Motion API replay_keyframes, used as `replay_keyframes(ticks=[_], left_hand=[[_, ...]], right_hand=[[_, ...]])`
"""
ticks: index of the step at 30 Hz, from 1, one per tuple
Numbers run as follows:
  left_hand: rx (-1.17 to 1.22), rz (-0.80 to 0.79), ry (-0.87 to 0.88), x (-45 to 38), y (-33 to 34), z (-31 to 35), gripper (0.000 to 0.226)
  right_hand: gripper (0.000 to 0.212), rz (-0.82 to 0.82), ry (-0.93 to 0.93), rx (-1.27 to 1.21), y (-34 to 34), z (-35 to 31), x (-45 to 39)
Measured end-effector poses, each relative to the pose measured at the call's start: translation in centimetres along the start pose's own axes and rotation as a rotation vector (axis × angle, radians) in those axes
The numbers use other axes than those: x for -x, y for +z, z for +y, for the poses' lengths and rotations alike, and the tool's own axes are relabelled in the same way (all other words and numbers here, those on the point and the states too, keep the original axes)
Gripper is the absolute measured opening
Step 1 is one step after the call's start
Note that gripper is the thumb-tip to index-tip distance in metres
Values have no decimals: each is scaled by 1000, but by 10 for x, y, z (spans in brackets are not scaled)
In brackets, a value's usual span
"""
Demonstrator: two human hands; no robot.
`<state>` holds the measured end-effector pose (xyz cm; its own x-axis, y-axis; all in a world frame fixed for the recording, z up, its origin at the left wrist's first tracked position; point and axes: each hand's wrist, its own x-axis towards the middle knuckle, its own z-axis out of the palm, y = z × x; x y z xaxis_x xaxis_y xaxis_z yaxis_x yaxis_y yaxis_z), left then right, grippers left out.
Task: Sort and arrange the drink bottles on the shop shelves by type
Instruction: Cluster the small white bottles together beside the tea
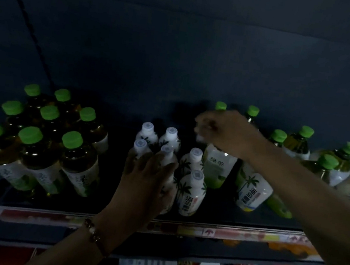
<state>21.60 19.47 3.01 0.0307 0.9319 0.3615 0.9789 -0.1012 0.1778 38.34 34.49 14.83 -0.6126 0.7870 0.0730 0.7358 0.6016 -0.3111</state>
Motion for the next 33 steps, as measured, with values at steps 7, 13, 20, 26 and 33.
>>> replay_keyframes(ticks=[7, 13, 20, 26, 33], left_hand=[[17, 5, 59, -22, 6, 16, 59], [25, 65, 147, -30, 8, 17, 61], [-20, -137, 122, -15, -4, -1, 95], [-11, -130, 115, -12, -4, -13, 78], [-25, -50, 71, -4, -4, -15, 74]], right_hand=[[49, -176, 445, 307, 12, 85, 97], [32, -2, 387, 96, 17, 102, 111], [11, 183, 208, -604, -69, 33, 96], [15, 343, 15, -182, -28, -12, 11], [17, -121, -102, 262, 27, 5, -51]])
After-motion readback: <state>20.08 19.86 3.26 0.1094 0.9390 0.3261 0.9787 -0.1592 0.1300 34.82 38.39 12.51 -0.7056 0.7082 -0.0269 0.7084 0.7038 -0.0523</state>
